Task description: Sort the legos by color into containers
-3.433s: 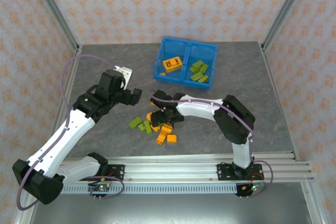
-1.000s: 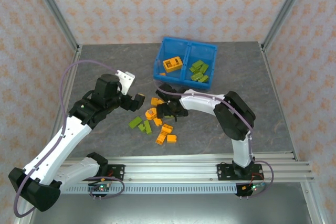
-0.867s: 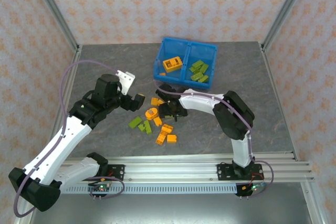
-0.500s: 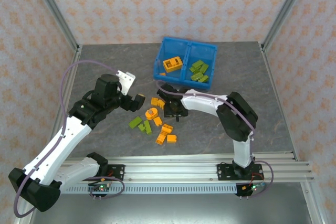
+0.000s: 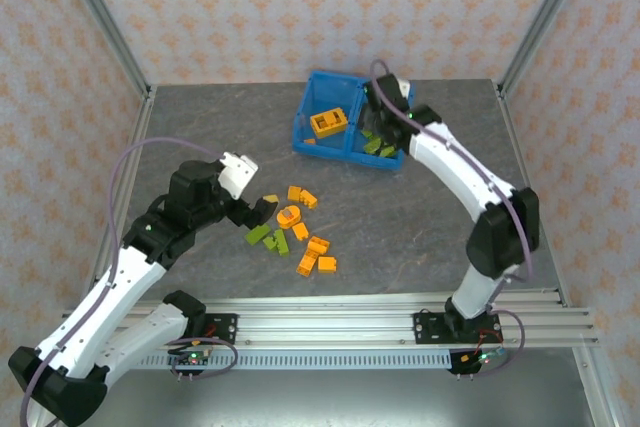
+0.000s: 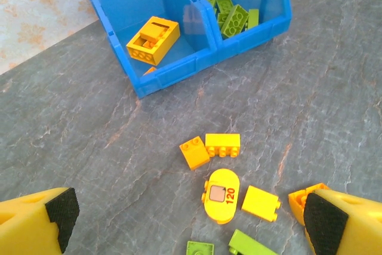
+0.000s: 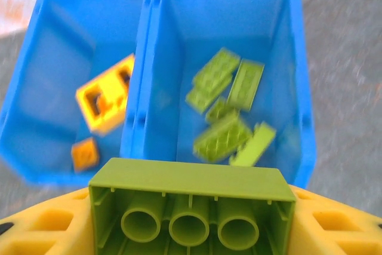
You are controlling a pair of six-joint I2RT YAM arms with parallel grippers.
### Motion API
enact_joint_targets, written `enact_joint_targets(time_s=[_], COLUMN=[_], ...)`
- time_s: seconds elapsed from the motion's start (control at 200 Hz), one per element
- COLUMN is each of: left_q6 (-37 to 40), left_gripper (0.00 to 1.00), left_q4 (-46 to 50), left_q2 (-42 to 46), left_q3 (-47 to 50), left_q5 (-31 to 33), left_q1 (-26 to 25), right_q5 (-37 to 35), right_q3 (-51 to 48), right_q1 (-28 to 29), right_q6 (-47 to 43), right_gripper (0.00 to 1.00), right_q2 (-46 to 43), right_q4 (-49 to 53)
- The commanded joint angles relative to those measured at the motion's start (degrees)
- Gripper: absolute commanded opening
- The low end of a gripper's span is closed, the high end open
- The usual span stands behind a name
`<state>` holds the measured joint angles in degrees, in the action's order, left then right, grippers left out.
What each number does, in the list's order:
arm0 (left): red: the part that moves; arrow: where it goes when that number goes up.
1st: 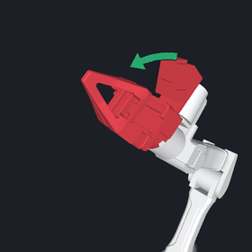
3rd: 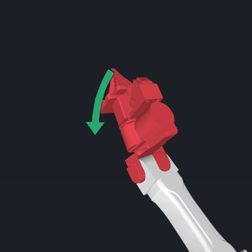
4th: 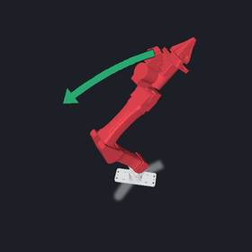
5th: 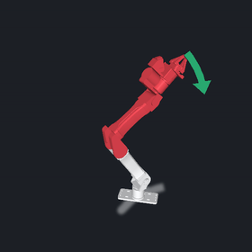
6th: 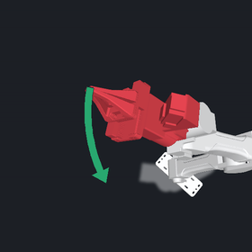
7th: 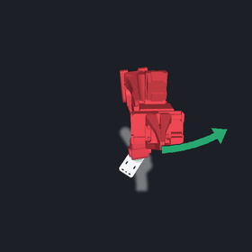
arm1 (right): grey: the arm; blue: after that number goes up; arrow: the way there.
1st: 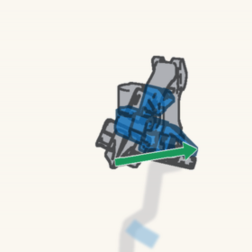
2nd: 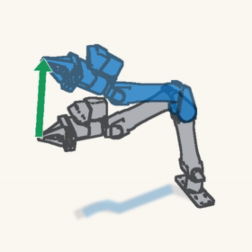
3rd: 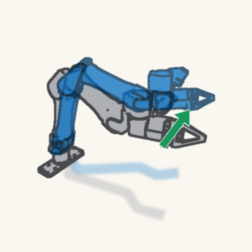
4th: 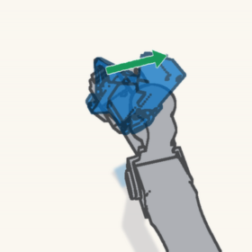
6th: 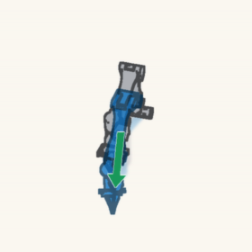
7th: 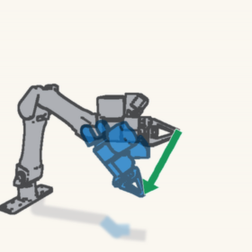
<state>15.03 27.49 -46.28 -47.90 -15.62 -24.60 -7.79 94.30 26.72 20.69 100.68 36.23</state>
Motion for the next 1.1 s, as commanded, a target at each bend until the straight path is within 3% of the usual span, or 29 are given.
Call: enact_joint_targets(time_s=[0.0,0.27,0.4,0.606,0.851,0.996,1.096], left_q6=[3.75,3.52,3.64,4.23,3.99,0.84,-4.60], left_gripper=[1.00,1.00,1.00,1.00,1.00,1.00,1.00], left_q4=[-3.54,-2.28,-2.00,-2.26,-2.05,-1.61,-0.14], left_q2=[1.90,-0.48,-1.66,-2.67,-3.72,-5.42,-8.92], left_q3=[2.52,1.61,1.26,1.21,0.91,0.00,-2.42], left_q5=[3.97,5.17,5.86,6.30,6.25,8.95,12.77], left_q1=[0.35,0.43,0.39,0.40,0.38,0.43,0.42], right_q5=[1.50,0.89,0.68,1.73,2.50,6.51,10.82], right_q3=[9.39,44.88,51.29,50.16,43.97,30.22,15.07], right_q1=[-3.73,-7.14,-7.38,-7.58,-7.56,-7.61,-7.56], right_q6=[-3.03,-5.21,-5.49,-5.74,-6.54,-5.85,-5.14], right_gripper=[0.60,0.63,0.68,0.83,0.84,0.84,0.86], right_q2=[10.15,37.89,42.52,39.85,28.71,14.95,2.06], right_q4=[1.65,12.76,13.93,14.01,14.56,11.05,6.35])
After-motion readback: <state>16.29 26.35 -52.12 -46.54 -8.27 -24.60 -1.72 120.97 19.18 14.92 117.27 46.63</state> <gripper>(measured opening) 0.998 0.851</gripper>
